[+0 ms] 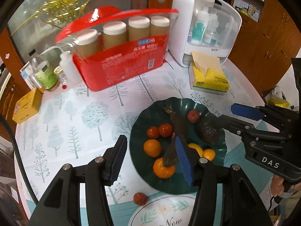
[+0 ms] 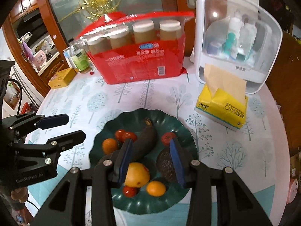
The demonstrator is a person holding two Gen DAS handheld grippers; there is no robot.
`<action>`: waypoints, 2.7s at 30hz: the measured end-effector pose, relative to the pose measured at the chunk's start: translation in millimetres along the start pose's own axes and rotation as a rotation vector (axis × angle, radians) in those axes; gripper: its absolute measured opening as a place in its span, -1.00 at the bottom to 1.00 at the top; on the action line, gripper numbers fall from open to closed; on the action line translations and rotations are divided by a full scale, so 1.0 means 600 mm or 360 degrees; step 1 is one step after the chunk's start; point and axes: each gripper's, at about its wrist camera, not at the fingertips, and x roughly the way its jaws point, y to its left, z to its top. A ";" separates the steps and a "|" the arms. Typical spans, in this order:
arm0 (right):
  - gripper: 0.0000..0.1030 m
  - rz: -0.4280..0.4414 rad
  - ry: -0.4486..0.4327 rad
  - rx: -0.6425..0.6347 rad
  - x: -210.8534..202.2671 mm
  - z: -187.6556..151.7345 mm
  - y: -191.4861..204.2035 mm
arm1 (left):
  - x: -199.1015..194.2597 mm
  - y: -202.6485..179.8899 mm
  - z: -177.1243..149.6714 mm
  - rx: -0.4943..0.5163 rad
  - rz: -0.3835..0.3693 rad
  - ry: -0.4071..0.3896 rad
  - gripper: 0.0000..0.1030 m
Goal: Organize fruits
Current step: 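Carry the tomato and apple onto the green plate and open both tools, then move the right tool toward the last wrinkled red apple on the table, then close the right tool around the last red apple and lift it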
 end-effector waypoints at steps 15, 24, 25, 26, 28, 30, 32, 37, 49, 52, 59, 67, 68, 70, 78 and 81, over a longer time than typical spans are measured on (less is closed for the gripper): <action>-0.18 0.0089 -0.0091 0.0004 -0.088 -0.050 0.128 | -0.129 0.087 -0.092 -0.0093 0.0125 -0.0124 0.11; -0.17 0.0109 -0.0050 0.0005 -0.060 -0.097 0.202 | -0.130 0.150 -0.164 -0.0228 0.0235 -0.0121 0.26; -0.17 0.0110 -0.0036 0.0012 -0.053 -0.104 0.208 | -0.123 0.156 -0.175 -0.0241 0.0246 -0.0110 0.27; -0.17 0.0112 -0.0019 0.0021 -0.044 -0.111 0.213 | -0.119 0.158 -0.181 -0.0249 0.0253 -0.0103 0.27; -0.17 0.0109 0.0012 0.0033 -0.027 -0.125 0.220 | -0.107 0.167 -0.202 -0.0274 0.0253 -0.0077 0.31; -0.17 0.0113 0.0044 0.0045 -0.009 -0.140 0.226 | -0.095 0.173 -0.216 -0.0294 0.0245 -0.0060 0.41; -0.17 0.0120 0.0082 0.0059 0.013 -0.158 0.235 | -0.082 0.179 -0.231 -0.0310 0.0241 -0.0044 0.46; -0.17 0.0121 0.0165 0.0075 0.061 -0.190 0.252 | -0.042 0.194 -0.260 -0.0338 0.0243 0.0019 0.46; -0.17 0.0042 0.0236 0.0044 0.145 -0.206 0.280 | 0.032 0.237 -0.282 -0.0427 0.0233 0.0098 0.46; -0.17 0.0009 0.0227 0.0026 0.157 -0.205 0.283 | 0.043 0.240 -0.281 -0.0437 0.0217 0.0106 0.46; -0.17 -0.0028 0.0196 -0.0027 0.172 -0.209 0.291 | 0.069 0.241 -0.281 -0.0448 0.0205 0.0140 0.46; -0.40 -0.0046 0.0159 -0.0063 0.174 -0.210 0.297 | 0.077 0.237 -0.281 -0.0456 0.0190 0.0171 0.50; -0.40 -0.0042 0.0160 -0.0058 0.174 -0.210 0.296 | 0.075 0.237 -0.281 -0.0456 0.0187 0.0172 0.56; -0.41 -0.0014 0.0171 -0.0043 0.173 -0.211 0.295 | 0.071 0.237 -0.282 -0.0461 0.0192 0.0171 0.62; -0.41 0.0040 0.0131 -0.0021 0.140 -0.208 0.296 | 0.041 0.225 -0.287 -0.0450 0.0218 0.0139 0.78; -0.41 0.0047 0.0114 -0.0013 0.124 -0.209 0.293 | 0.028 0.216 -0.291 -0.0445 0.0211 0.0128 0.83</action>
